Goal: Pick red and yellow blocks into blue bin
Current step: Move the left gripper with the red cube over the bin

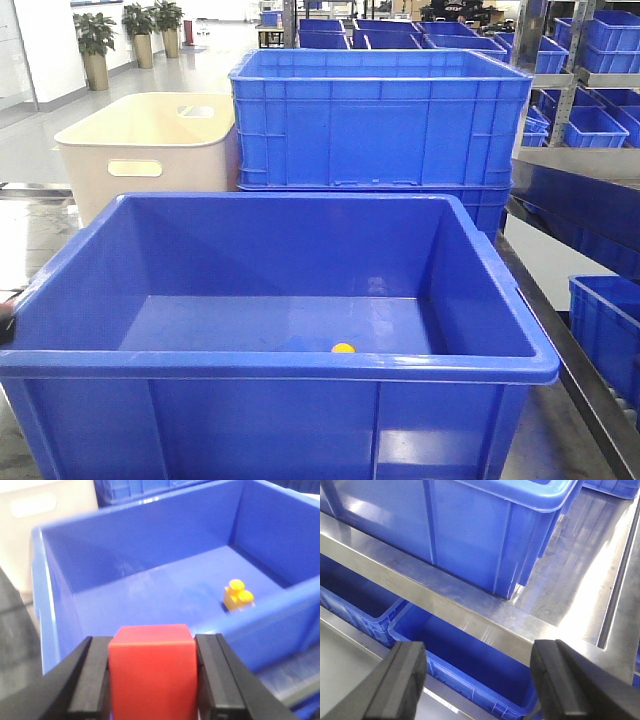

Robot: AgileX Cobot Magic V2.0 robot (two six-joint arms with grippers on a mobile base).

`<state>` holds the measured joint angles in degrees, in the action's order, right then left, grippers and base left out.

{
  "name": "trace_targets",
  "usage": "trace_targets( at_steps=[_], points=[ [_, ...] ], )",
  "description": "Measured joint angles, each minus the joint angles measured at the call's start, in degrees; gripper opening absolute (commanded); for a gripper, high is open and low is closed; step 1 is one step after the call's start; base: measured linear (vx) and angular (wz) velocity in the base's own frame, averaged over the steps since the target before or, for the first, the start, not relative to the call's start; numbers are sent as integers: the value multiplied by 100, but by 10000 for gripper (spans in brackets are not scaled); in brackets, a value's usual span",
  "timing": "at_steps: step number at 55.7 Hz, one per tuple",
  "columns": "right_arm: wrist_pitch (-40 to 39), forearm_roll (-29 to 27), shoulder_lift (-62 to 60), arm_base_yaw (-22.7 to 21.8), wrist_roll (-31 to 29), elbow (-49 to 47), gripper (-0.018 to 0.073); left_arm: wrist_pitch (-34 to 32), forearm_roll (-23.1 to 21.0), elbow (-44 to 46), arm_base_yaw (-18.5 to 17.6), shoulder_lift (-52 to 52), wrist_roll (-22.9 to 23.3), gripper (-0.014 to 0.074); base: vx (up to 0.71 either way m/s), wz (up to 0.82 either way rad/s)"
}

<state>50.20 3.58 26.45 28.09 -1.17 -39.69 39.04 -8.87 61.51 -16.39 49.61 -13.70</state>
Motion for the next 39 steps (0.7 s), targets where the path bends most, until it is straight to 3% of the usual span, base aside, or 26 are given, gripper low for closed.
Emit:
trace_targets(
  at_steps=[15,28,39],
  points=[
    [0,0,0,0,0,0,492,20,-10,1229,0,2014,-458,433,0,0],
    [0,0,0,0,0,0,492,210,-10,2209,0,3633,-517,447,0,0],
    [0,0,0,0,0,0,492,1090,-20,3053,0,4810,-517,612,0,0]
  ],
)
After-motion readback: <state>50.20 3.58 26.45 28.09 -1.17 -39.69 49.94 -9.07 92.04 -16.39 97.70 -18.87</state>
